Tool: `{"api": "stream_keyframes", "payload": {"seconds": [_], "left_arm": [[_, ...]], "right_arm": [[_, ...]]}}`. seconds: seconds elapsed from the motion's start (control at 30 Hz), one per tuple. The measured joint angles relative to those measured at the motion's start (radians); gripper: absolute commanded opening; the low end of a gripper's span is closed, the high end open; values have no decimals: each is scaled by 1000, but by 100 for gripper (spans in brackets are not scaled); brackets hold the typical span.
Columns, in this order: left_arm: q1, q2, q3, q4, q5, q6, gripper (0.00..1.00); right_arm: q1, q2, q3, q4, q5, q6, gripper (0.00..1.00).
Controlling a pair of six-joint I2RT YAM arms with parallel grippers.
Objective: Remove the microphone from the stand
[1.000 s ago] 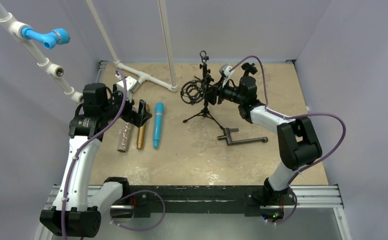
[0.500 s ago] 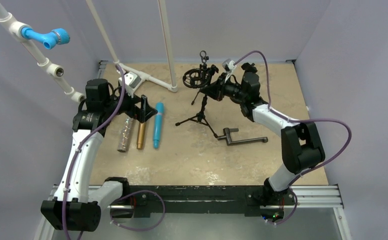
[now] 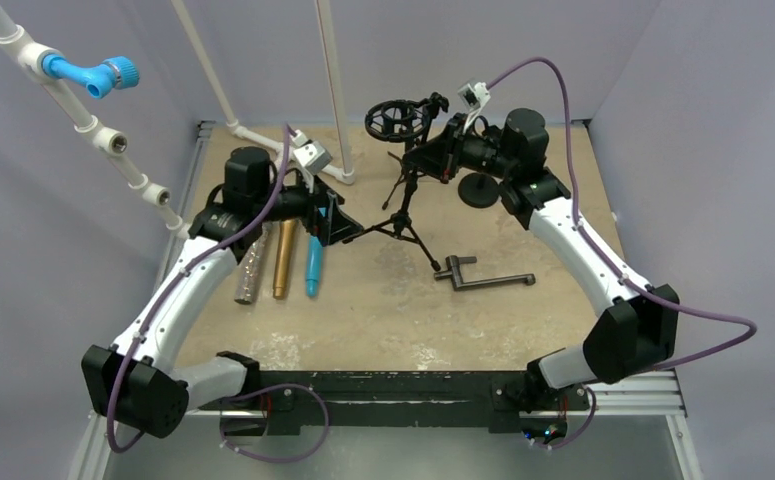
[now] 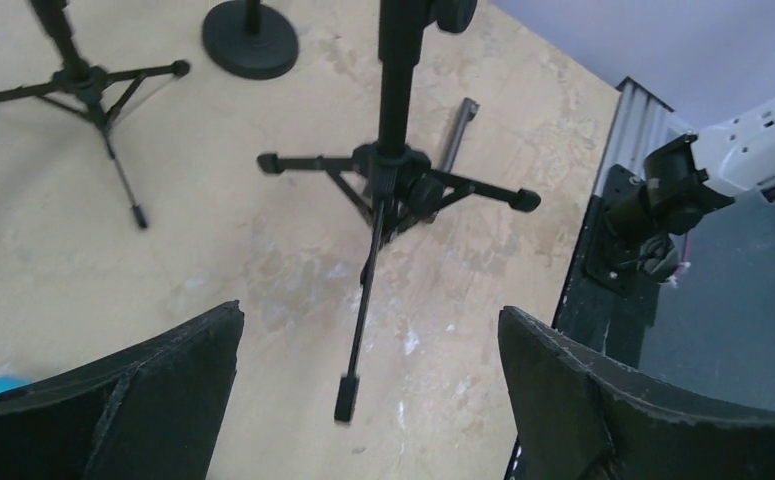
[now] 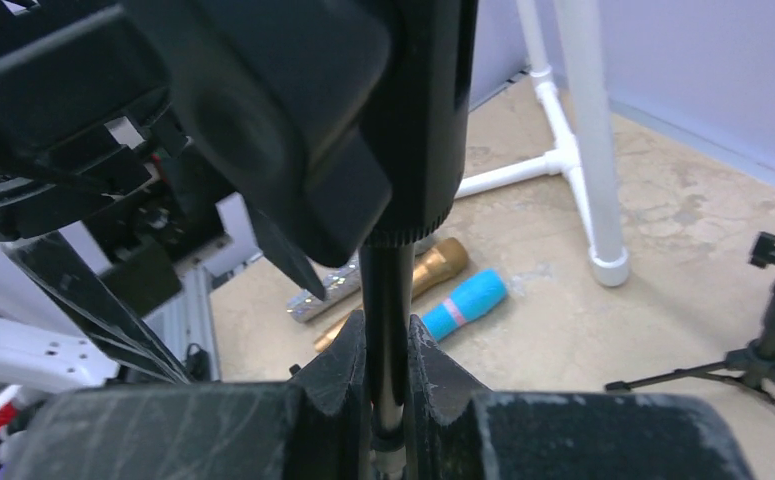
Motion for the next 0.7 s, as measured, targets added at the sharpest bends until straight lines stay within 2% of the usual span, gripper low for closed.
{"api": "stream_keyframes", "payload": {"seconds": [0.17, 0.37, 0.53, 0.7], "left_arm": [[-101, 72, 5, 116, 7, -70, 87], [-186, 146, 50, 208, -78, -134, 84], [-236, 177, 56, 254, -110, -163, 82], [-252, 209, 56, 289, -82, -179, 80]], "right_arm": [[11, -8, 4, -25, -24, 82, 0], [11, -6, 4, -72, -21, 140, 0], [11, -6, 4, -93, -19, 169, 0], [11, -8, -7, -54, -43, 193, 0]]}}
